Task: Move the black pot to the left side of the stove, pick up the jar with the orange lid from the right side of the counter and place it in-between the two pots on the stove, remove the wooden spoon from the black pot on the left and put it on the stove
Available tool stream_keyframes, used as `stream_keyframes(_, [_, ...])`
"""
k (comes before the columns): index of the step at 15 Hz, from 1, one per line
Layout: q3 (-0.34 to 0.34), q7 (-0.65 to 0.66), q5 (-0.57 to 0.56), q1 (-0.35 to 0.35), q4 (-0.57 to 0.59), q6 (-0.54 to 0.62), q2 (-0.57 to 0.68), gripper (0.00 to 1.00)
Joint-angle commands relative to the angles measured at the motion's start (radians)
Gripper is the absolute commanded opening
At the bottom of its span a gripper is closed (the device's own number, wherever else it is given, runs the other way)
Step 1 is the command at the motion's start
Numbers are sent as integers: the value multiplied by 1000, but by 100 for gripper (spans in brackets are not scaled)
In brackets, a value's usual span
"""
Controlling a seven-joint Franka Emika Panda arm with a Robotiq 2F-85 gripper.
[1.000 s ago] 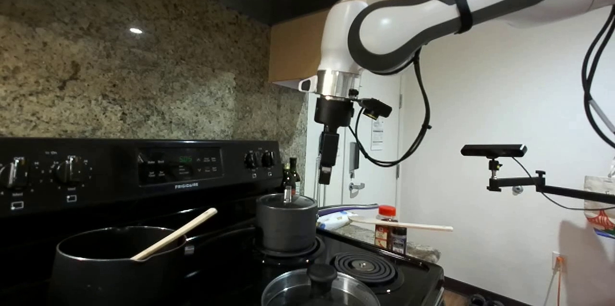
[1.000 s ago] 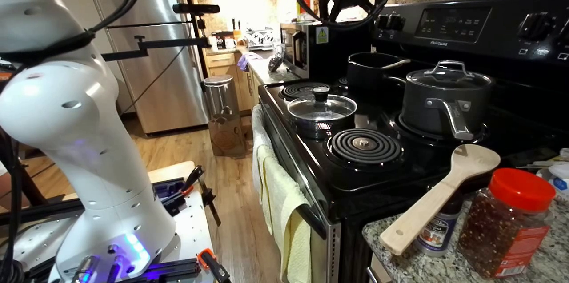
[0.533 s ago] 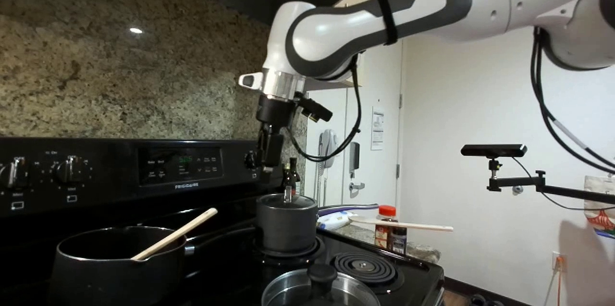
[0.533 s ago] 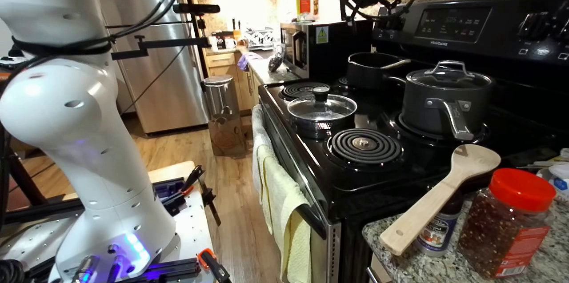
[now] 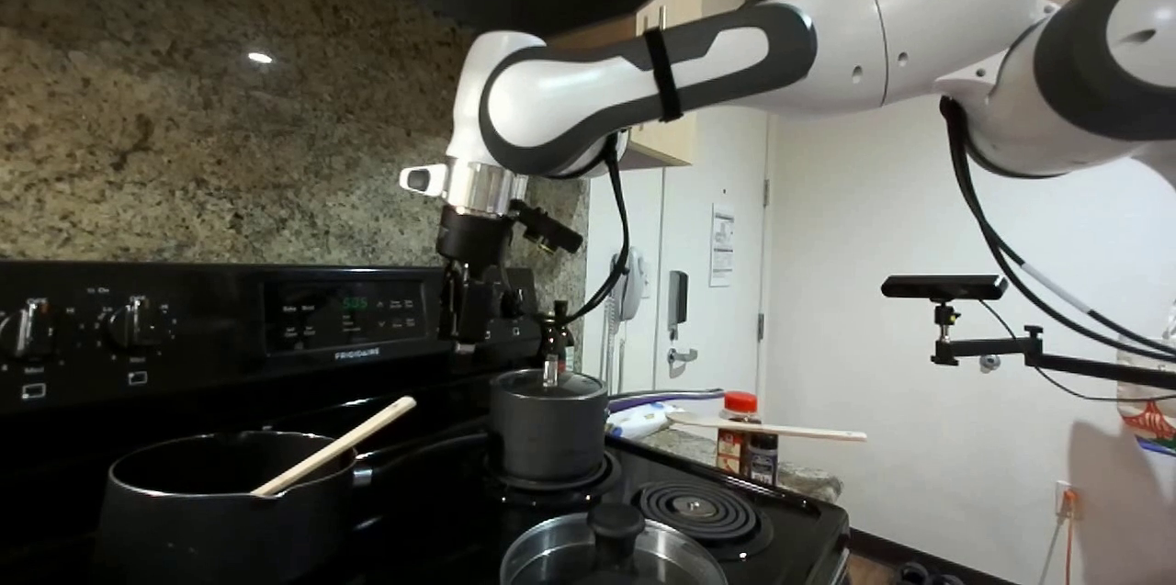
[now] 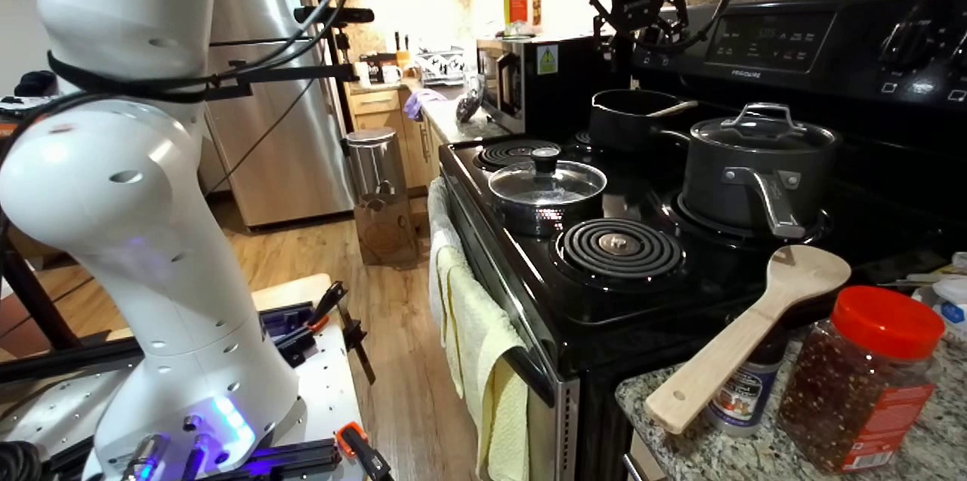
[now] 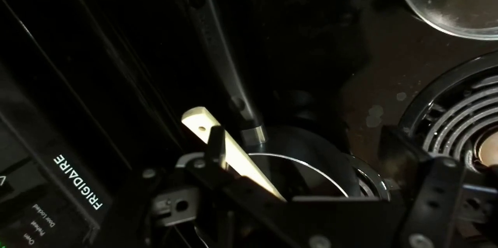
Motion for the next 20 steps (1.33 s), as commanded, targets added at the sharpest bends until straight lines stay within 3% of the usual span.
stream_keyframes(1, [-1, 20, -54, 3, 67, 17, 61, 100])
stream_keyframes(5, [-14, -34, -135, 4, 234, -16, 204, 100])
stream_keyframes(11, [15, -195, -76, -27, 440, -99, 400, 100])
stream_keyframes(20, [22, -203, 51, -112, 521, -165, 486, 100])
